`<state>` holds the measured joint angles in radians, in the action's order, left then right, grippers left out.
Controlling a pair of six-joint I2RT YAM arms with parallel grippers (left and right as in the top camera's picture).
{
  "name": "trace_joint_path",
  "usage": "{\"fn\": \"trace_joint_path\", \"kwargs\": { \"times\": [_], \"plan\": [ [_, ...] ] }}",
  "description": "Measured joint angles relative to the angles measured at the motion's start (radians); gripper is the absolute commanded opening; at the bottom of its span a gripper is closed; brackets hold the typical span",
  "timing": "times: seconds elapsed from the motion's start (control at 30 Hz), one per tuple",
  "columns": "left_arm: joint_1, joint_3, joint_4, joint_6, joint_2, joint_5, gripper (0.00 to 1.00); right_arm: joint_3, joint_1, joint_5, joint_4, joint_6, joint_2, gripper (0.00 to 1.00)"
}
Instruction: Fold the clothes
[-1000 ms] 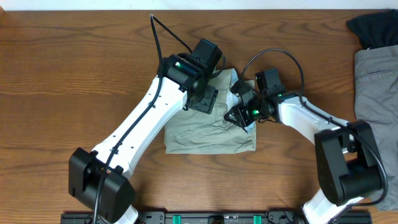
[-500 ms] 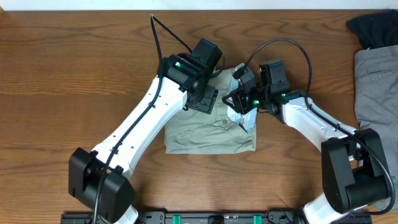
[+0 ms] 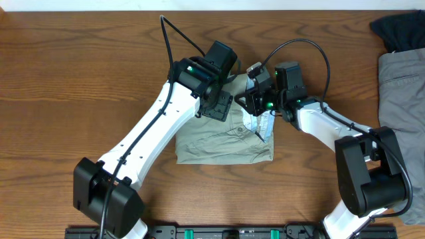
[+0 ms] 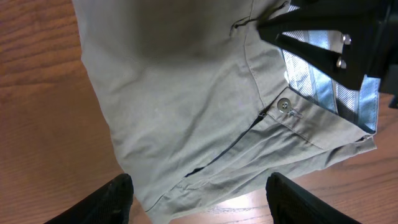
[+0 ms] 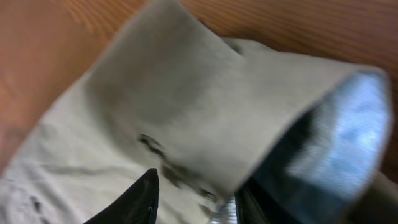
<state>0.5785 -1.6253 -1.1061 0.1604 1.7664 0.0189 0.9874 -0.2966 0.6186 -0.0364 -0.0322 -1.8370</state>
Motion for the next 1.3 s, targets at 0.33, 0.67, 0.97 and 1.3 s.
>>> {"fn": "trace_joint_path", "kwargs": {
  "times": [0.33, 0.67, 0.97, 1.3],
  "plan": [
    [0.000, 0.000, 0.000, 0.000, 0.000, 0.000, 0.71, 0.000, 0.005, 0.186, 0.018, -0.023, 0.003, 0.01],
    [0.000, 0.000, 0.011, 0.000, 0.000, 0.000, 0.71, 0.001, 0.063, 0.159, 0.237, -0.041, 0.229, 0.01],
    [0.000, 0.000, 0.023, 0.000, 0.000, 0.000, 0.71, 0.006, 0.093, -0.030, 0.384, -0.060, 0.278, 0.05],
    [0.000, 0.000, 0.026, 0.000, 0.000, 0.000, 0.71, 0.006, 0.093, -0.118, 0.404, -0.052, 0.124, 0.39]
  ]
}}
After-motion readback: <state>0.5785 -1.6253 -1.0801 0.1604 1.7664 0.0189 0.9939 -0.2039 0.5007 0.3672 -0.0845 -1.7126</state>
